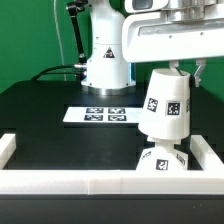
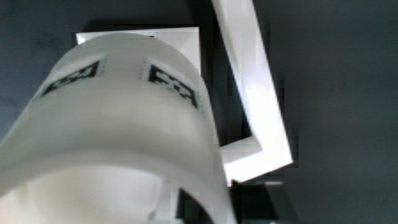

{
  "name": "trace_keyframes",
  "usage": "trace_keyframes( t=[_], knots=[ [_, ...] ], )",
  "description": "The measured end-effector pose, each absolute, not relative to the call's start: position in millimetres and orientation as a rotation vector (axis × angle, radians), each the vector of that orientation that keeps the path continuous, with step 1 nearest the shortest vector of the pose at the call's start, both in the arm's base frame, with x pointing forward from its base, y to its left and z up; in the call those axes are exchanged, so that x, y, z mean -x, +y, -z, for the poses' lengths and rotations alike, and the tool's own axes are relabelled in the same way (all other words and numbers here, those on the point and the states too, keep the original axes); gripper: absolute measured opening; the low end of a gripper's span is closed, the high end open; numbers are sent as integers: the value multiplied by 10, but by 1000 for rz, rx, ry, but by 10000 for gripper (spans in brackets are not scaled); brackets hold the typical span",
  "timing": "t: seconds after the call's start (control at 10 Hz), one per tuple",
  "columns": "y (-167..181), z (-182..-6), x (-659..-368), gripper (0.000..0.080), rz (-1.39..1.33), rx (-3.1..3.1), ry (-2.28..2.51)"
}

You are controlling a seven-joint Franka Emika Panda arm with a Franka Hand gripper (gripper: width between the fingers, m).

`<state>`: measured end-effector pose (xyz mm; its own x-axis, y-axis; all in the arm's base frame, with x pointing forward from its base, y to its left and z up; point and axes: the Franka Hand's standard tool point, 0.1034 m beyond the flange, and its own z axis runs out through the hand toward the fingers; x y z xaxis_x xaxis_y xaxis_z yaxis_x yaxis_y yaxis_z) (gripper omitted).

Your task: Assemble lamp

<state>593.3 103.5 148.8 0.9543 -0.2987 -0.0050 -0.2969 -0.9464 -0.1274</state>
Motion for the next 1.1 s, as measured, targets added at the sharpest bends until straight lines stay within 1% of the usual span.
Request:
trace_keyframes(
  t=[0.1, 0.2, 0.3, 0.4, 0.5, 0.6, 0.7, 0.8, 0.9, 1.1],
  knots=[
    [998, -1499, -5941, 44, 26, 2983, 440],
    [959, -1516, -5947, 212, 32, 2986, 421],
    [909, -1538, -5948, 212, 37, 2989, 403],
    [863, -1567, -5943, 412, 34, 2990, 402],
    [833, -1603, -5907, 579, 6, 2991, 408],
    [834, -1646, -5875, 579, -18, 2989, 433],
    [852, -1681, -5865, 676, -20, 2986, 450],
    [849, -1669, -5871, 676, -17, 2986, 447],
    [849, -1661, -5870, 696, -18, 2986, 447],
    [848, -1659, -5870, 698, -19, 2986, 447]
  ],
)
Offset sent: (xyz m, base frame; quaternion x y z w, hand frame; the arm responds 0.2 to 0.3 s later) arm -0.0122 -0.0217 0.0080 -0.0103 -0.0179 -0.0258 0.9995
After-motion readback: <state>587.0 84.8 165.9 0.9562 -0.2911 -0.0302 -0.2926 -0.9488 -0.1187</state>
